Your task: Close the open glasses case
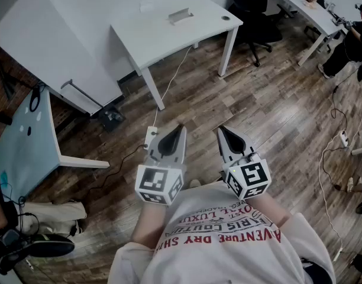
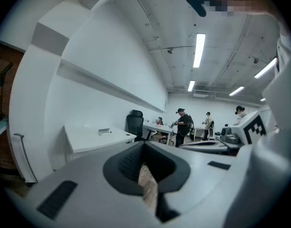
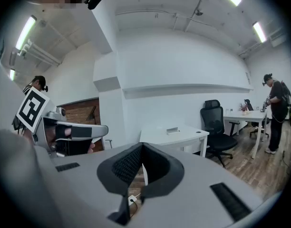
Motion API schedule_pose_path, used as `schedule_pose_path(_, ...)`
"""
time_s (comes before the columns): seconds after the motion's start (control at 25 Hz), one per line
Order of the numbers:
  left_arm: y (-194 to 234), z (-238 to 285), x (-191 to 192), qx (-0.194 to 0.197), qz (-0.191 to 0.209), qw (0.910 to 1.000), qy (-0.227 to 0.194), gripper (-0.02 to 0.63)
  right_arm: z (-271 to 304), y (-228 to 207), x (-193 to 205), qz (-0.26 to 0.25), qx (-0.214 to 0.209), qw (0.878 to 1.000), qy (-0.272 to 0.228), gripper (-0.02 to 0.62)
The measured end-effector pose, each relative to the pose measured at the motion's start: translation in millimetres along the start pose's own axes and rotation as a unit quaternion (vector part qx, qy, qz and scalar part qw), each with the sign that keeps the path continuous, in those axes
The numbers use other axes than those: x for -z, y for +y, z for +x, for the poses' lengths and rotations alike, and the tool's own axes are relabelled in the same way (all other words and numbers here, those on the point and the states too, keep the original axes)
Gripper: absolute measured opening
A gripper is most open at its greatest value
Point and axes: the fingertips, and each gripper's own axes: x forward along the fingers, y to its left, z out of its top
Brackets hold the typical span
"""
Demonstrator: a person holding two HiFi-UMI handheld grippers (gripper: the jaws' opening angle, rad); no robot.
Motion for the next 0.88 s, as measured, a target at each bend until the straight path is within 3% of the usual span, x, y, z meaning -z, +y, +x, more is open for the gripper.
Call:
schedule_pose_path(0.4,19.4,5.2,6.0,-0.007,-0.011,0.9999,0.006,0.005,20.4,3.0,2.5,-0.001,-0.006,1.0,0.013,0.012)
schedule_pose_path(0.88,35.1,18.8,17.0,-0.001,-0.026,0.9994,0.023,0.005,30.6,-13.0,11.1,0.053,0.022,0.998,0.023,0.012)
